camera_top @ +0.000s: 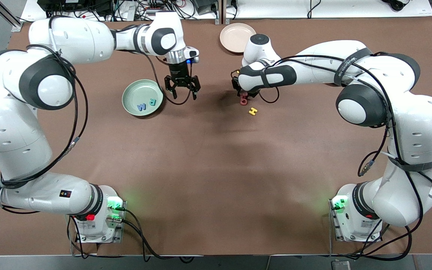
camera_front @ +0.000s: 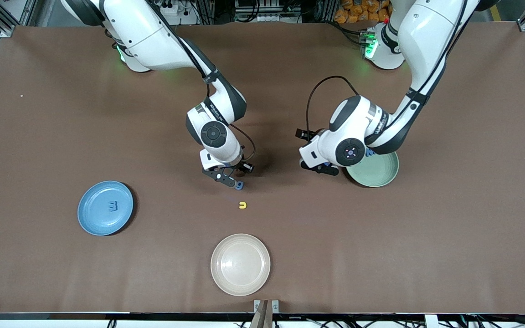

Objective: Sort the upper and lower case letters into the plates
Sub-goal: 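Grasp the pink W with the right gripper while the left gripper releases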

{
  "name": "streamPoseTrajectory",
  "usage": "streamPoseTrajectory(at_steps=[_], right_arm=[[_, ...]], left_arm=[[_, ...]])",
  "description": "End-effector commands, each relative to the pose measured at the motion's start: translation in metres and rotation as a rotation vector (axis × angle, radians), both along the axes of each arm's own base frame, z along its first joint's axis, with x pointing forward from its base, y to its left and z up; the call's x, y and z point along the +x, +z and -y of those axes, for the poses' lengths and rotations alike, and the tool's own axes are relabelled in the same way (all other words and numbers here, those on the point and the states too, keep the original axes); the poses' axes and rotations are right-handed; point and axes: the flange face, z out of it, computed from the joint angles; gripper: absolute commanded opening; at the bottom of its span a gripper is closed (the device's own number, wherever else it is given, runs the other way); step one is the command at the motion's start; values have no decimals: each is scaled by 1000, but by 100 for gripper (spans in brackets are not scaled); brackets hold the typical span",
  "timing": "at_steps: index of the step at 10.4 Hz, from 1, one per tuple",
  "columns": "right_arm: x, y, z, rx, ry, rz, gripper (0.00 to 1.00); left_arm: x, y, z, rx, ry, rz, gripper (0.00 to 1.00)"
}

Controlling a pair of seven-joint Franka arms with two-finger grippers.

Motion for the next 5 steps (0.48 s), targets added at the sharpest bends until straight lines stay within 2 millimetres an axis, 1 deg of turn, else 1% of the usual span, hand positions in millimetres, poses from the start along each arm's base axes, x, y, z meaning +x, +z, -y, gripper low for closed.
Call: streamPoseTrajectory(at_steps=[1,2,3,4,5], right_arm=[[-5,-9,1,-17,-15,-1,0],[-1,-3,5,-17,-14,1,0],[6,8,10,-11,-20,10,0],[26,25,31,-3,-34,36,0],[49,47,63,3,-12,48,0]], left_arm=[[-7,1,54,1,42,-3,100],[-6,4,71,-14,58,22,100],[-8,2,83,-37,67,53,100],[-8,0,89,-49,81,73,100],[-8,-2,91,-55,84,80,100]])
